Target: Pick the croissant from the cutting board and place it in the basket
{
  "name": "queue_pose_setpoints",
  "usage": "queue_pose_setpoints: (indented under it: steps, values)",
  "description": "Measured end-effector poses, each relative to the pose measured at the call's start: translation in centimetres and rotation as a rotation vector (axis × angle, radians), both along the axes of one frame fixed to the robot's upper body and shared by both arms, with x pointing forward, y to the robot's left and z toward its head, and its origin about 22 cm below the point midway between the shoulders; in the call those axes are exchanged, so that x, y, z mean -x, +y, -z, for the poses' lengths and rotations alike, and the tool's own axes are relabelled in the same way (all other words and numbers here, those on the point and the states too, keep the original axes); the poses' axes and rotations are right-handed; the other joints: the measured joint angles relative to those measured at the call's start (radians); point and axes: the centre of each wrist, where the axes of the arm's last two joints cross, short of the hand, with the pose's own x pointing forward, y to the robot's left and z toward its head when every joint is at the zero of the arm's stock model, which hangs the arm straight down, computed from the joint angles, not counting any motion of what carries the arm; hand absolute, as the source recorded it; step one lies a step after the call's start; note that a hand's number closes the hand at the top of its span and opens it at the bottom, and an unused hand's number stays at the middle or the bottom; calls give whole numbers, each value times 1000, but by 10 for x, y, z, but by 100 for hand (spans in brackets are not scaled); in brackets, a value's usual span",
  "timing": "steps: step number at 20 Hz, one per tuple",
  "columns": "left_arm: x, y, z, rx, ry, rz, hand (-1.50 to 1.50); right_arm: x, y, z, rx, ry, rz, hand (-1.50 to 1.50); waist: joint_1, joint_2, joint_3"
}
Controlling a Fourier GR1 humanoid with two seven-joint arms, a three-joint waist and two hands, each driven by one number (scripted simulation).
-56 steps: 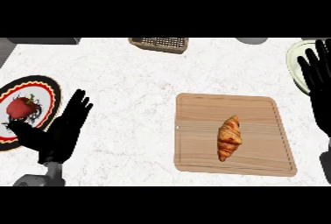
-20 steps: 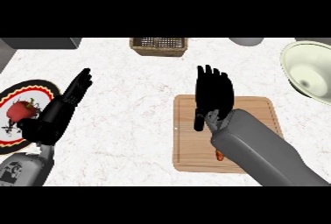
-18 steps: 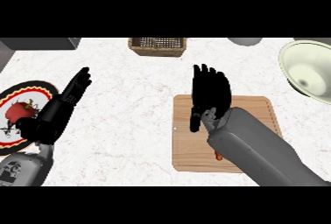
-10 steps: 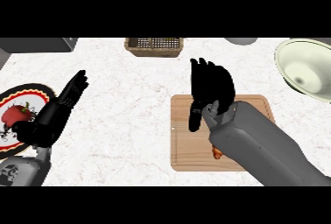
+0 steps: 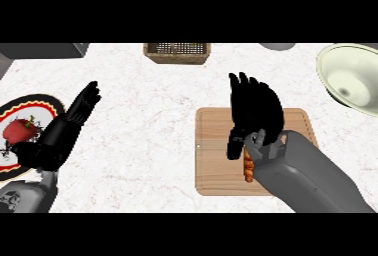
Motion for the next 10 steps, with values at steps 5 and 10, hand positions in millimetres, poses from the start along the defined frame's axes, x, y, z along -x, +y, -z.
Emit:
queue_pose_setpoints:
  steps: [5, 10]
  values:
    - [-1, -1, -3, 2, -5, 13, 0, 11, -13, 19, 14, -9, 30, -150, 8, 6, 1]
    - [-1, 1, -9, 2, -11, 11, 0, 24, -28, 47, 62, -3, 57, -150, 15, 9, 1]
